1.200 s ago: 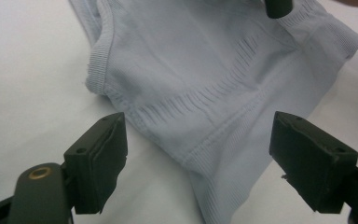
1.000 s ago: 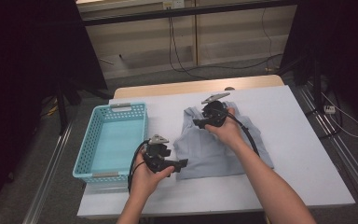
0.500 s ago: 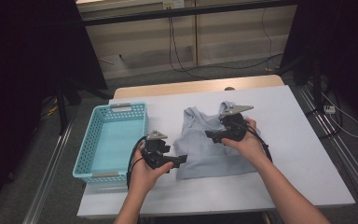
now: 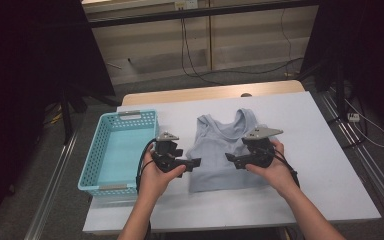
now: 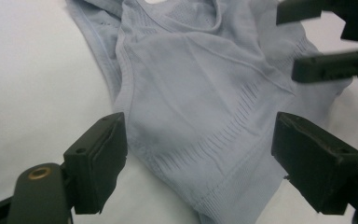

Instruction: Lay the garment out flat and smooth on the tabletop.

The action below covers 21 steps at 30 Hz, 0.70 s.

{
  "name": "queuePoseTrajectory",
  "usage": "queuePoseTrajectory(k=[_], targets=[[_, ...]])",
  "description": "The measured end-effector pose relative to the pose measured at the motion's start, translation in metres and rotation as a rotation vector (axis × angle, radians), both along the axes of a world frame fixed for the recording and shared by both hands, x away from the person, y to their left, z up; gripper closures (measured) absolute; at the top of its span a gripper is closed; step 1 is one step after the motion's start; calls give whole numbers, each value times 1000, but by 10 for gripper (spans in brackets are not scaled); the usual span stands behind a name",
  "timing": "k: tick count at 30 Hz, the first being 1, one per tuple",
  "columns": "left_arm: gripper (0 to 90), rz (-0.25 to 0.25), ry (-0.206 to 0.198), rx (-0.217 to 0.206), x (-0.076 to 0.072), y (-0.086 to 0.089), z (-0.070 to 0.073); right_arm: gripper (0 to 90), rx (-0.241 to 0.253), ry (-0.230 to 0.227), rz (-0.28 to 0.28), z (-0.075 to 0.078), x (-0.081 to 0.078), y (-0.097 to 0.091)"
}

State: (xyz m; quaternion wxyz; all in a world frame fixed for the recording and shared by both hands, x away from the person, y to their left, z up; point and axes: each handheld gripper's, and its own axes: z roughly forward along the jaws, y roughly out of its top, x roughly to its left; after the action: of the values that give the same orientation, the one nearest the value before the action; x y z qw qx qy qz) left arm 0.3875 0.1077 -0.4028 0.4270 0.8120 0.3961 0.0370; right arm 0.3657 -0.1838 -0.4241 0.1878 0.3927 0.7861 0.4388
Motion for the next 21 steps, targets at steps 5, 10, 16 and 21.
queuePoseTrajectory(k=[5, 10, 16, 21], targets=[[175, 10, 9, 2, 3, 0, 4, 156, 3, 4, 17, -5, -12, 4], [174, -2, 12, 8, 7, -1, 3, 153, 20, 22, 10, -13, -19, 4], [171, -7, 19, -11, 14, 0, 4, 142, 14, 31, 20, -18, -21, 5], [169, -6, -5, 0, 16, 0, 10, 133, 15, 24, 38, -19, -23, 11]])
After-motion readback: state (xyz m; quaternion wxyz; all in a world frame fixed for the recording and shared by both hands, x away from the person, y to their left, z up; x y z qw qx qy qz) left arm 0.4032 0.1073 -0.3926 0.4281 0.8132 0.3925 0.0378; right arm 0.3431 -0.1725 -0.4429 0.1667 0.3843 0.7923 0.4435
